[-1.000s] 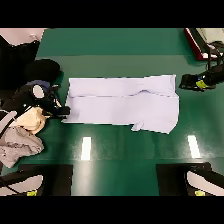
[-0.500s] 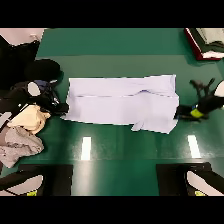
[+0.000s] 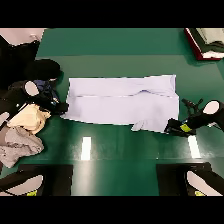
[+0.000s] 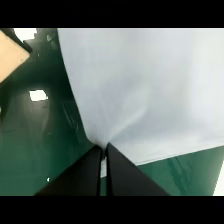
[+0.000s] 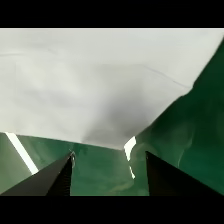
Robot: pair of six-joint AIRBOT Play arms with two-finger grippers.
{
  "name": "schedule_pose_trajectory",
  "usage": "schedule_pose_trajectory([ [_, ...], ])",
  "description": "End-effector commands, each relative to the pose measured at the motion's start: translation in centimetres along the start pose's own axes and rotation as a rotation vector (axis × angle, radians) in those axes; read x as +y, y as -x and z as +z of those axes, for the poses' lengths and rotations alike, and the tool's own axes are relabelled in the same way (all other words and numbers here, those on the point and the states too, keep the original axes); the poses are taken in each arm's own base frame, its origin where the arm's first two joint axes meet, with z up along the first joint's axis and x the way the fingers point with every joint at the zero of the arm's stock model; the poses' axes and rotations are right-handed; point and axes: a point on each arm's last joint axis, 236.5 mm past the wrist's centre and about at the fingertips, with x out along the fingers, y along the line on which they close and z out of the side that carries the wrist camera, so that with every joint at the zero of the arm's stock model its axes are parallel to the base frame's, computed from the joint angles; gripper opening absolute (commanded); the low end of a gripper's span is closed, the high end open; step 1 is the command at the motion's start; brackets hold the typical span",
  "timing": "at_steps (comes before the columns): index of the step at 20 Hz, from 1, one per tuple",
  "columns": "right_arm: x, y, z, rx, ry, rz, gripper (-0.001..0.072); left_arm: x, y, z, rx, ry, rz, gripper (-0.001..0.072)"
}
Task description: Fold the shirts.
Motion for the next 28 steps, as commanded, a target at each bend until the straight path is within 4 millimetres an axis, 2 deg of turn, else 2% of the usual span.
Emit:
schedule_pose_trajectory([
  [1, 0.3, -0.9, 1.5, -0.05, -0.034, 0.025, 0.0488, -0.2, 0.1, -0.1, 0.004, 0.003, -0.01, 0.0029],
  [2, 0.2, -1.3, 1.5, -0.036, -0.04, 0.021, 0.0457, -0.2, 0.1, -0.1, 0.005, 0.003, -0.01, 0.0028],
  [4, 0.0, -1.9, 1.6, -0.021, -0.048, 0.017, 0.0445, -0.3, 0.1, -0.1, 0.005, 0.003, -0.01, 0.0029],
  [5, 0.0, -1.9, 1.8, -0.031, -0.048, 0.016, 0.0335, -0.3, 0.1, -0.1, 0.006, 0.003, -0.01, 0.0029],
  [6, 0.0, -1.7, 2.1, -0.047, -0.046, 0.018, 0.0185, -0.3, 0.1, -0.2, 0.01, 0.003, -0.011, 0.0028],
  [8, 0.1, -0.8, 2.3, -0.084, -0.029, 0.018, 0.0017, -0.3, 0.3, -0.3, 0.009, 0.001, -0.011, 0.0028],
  [10, 0.0, 0.8, 1.6, -0.111, 0.003, 0.001, 0.0017, -0.6, 1.7, -0.4, -0.016, -0.01, -0.013, 0.0028],
  [12, -0.6, 3.5, 0.1, -0.108, 0.05, -0.051, 0.0017, -1.1, 3.9, -0.9, -0.049, -0.026, -0.019, 0.0027],
  [16, -0.4, 9.6, -1.8, -0.171, 0.105, -0.104, 0.0015, -3.5, 8.8, -3.7, -0.079, -0.071, -0.088, 0.0028],
  [19, 0.6, 12.3, -1.6, -0.252, 0.114, -0.085, 0.0016, -5.2, 10.4, -5.4, -0.069, -0.08, -0.155, 0.0029],
  [21, 1.3, 13.8, -0.1, -0.323, 0.124, -0.074, 0.0016, -5.1, 10.4, -4.6, -0.102, -0.078, -0.148, 0.0028],
  [25, 3.7, 16.5, 5.3, -0.45, 0.148, -0.042, 0.0016, -4.4, 11.1, 0.3, -0.304, -0.065, -0.116, 0.0029],
  [28, 6.3, 17.0, 9.6, -0.497, 0.205, -0.03, 0.0016, -3.0, 10.7, 2.8, -0.377, -0.042, -0.062, 0.0028],
])
